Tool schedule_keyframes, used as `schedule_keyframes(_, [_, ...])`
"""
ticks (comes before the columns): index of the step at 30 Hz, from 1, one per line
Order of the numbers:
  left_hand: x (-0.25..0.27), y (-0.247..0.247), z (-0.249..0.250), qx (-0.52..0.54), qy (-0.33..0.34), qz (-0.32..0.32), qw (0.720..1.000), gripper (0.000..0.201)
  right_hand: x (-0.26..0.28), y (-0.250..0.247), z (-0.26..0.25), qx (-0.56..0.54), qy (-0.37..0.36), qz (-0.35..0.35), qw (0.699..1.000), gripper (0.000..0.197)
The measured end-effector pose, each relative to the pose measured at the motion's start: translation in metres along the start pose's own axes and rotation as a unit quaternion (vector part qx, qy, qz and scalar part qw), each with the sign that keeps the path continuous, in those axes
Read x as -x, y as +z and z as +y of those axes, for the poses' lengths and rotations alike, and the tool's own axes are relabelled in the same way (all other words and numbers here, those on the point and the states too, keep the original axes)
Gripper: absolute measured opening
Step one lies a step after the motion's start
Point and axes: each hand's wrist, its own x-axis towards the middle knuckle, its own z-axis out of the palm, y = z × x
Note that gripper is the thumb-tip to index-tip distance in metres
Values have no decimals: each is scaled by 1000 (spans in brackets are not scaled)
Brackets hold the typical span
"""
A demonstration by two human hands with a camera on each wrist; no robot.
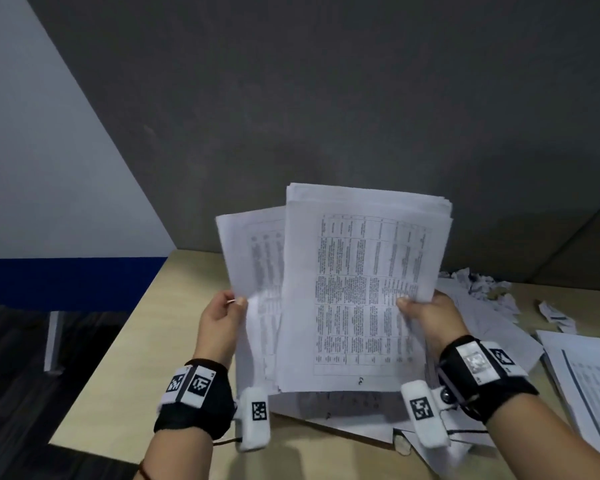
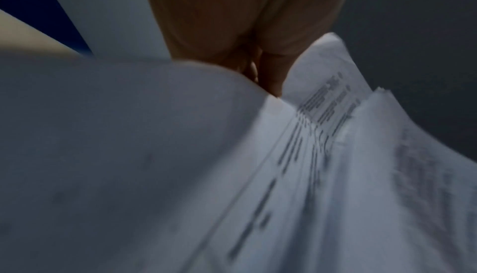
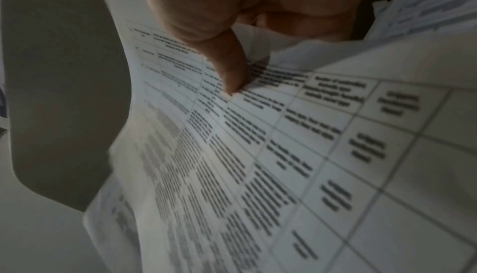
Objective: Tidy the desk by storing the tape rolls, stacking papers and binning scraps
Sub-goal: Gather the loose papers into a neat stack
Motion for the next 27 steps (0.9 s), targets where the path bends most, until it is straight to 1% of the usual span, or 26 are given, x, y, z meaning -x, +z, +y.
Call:
schedule_keyframes(2, [7,14,11,5,4,-45,999,14,-1,6,-1,2,-3,-21,1000,17])
schedule_keyframes(3, [8,20,14,6,7,-55,998,16,-2,7,0,0,0,-24,1000,19])
schedule_keyframes(6, [11,31,20,23,11,-52,998,18,0,8,3,-15,6,-21,1000,26])
schedule_keyframes(7, [12,34,22,26,10,-49,998,23,1,7,3,-13,3,-14,1000,26])
schedule_keyframes(8, [14,37,24,22,8,-53,998,33,4,8,1,-14,-8,-5,1000,24])
schedule_keyframes(9, [15,41,26,22,6,-59,998,37,8,9,-1,-18,-27,7,999,24])
schedule_keyframes(10, [18,47,30,31,12,-60,998,30,12,11,-5,-21,-47,19,998,24])
schedule_keyframes(11, [18,52,32,33,28,-60,997,18,15,12,-9,-26,-67,32,997,23])
schedule_keyframes(12, [20,57,36,38,44,-57,997,14,19,13,-14,-32,-83,45,995,21])
schedule_keyframes(14, [23,67,42,64,70,-54,994,21,25,15,-22,-47,-112,51,991,18])
schedule_keyframes(16, [24,73,47,97,82,-43,991,28,30,15,-27,-57,-147,37,987,21])
schedule_keyframes(20, [28,80,50,147,94,-21,984,30,37,12,-28,-52,-186,20,981,28])
schedule_keyframes(22, [30,81,46,163,97,-4,982,27,35,9,-22,-40,-190,19,981,27])
schedule_keyframes(24, [32,82,40,156,107,7,982,20,35,7,-16,-44,-175,14,983,26])
schedule_keyframes(27, [33,86,30,126,104,2,987,19,33,4,-8,-54,-146,8,988,35])
